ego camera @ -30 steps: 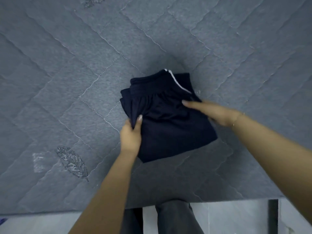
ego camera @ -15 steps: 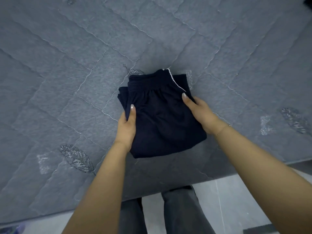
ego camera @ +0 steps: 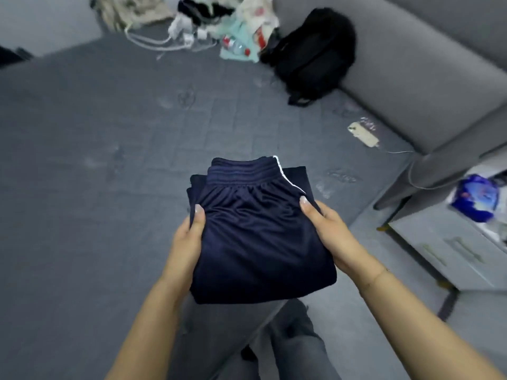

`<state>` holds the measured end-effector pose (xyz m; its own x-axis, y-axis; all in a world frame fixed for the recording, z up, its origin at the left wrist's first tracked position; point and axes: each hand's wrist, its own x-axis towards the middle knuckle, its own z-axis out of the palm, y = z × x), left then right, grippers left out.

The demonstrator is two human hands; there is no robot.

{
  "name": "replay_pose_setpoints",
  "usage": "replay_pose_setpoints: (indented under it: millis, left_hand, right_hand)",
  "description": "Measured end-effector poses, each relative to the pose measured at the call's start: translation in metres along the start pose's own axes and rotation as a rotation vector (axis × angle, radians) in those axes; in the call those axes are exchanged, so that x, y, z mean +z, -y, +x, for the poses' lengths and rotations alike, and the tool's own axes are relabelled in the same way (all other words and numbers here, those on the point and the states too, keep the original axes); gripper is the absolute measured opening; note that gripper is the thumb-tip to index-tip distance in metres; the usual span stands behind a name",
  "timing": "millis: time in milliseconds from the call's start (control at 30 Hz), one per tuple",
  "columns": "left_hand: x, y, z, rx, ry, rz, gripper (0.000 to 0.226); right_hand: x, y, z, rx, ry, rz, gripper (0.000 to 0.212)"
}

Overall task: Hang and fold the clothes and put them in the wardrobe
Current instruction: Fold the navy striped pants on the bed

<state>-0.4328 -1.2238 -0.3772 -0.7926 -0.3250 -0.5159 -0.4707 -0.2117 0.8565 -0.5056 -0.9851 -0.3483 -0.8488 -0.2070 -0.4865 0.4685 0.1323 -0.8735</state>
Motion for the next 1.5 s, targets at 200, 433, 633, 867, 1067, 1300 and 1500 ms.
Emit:
replay_pose_setpoints:
  millis: [200, 433, 633, 867, 1067, 1300, 1500]
  left_hand:
    - [0.056, -0.091, -0.073, 0.079, 0.318, 0.07, 0.051]
    - [0.201, -0.17, -0.165, 0.269, 0.715, 0.173, 0.025]
    - [0.358, -0.176, -0.286, 0.359, 1.013, 0.213, 0.024]
    - [0.508, -0.145, -0.459, 0.464, 1.356, 0.267, 0.029]
    - [0.604, -0.121, -0.598, 0.473, 1.662, 0.253, 0.028]
    - [0.735, -0.111, -0.735, 0.407, 1.958, 0.262, 0.03]
    - [0.853, -0.112, -0.838, 0.395, 2.167, 0.341, 0.035]
  right_hand:
    - [-0.056, 0.071, -0.12, -0.138, -0.222, 0.077, 0.026]
    - [-0.174, 0.113, -0.267, -0.249, -0.562, 0.138, 0.03]
    - [-0.283, 0.117, -0.428, -0.337, -0.808, 0.147, 0.03]
    - [-0.377, 0.086, -0.618, -0.383, -1.181, 0.218, 0.038]
    - [-0.425, 0.07, -0.749, -0.45, -1.478, 0.336, 0.038]
    - [-0.485, 0.069, -0.858, -0.582, -1.766, 0.365, 0.025]
    - [-0.56, 0.086, -0.924, -0.523, -2.039, 0.322, 0.028]
